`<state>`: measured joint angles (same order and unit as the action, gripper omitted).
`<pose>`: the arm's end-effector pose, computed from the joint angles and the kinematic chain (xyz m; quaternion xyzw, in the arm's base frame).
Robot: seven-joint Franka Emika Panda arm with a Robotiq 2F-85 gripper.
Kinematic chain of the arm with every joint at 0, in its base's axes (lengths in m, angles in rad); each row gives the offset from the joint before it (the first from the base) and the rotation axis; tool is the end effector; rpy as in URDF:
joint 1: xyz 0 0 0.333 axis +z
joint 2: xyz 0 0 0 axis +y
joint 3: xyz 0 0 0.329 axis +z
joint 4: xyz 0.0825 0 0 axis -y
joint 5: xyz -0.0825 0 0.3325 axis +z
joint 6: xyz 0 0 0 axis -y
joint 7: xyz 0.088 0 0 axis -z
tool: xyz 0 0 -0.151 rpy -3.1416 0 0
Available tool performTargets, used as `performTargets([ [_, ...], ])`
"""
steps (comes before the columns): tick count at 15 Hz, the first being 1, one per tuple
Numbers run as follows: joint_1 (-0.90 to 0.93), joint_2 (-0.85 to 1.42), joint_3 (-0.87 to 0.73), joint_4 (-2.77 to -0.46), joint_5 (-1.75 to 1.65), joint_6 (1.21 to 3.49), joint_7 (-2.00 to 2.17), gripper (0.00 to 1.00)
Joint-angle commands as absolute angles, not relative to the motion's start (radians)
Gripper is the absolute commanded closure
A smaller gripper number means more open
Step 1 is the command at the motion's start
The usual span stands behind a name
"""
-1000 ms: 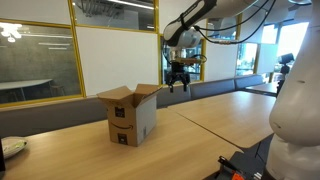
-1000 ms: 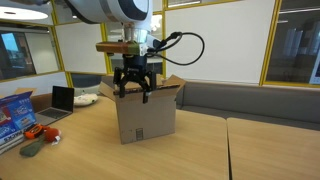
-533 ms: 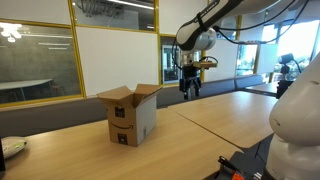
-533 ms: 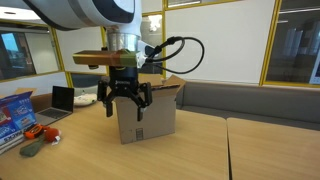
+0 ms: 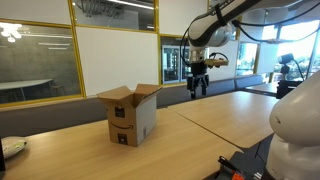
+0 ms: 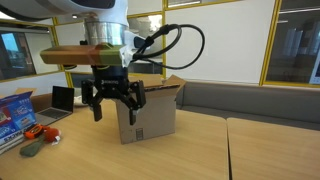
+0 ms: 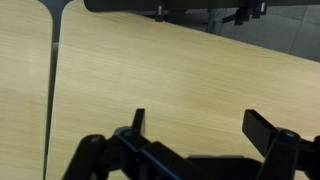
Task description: Put the plastics and the bottle in the box respectively
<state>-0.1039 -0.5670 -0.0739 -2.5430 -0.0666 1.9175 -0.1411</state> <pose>0.3040 -0.0630 0.4431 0.9995 0.0003 -0.0310 0.0065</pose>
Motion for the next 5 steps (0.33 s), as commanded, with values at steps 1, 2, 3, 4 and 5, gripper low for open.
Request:
performTargets([
  [1,-0.092,-0.573,-0.085,-2.546,-0.072,1.915,-0.136,0.0],
  [2,-0.092,-0.574,-0.085,-2.548,-0.072,1.916,-0.136,0.0],
  [3,-0.092,-0.574,-0.085,-2.549,-0.072,1.916,-0.136,0.0],
  [4,-0.092,-0.574,-0.085,-2.549,-0.072,1.916,-0.136,0.0],
  [5,-0.092,-0.574,-0.085,-2.549,-0.072,1.916,-0.136,0.0],
])
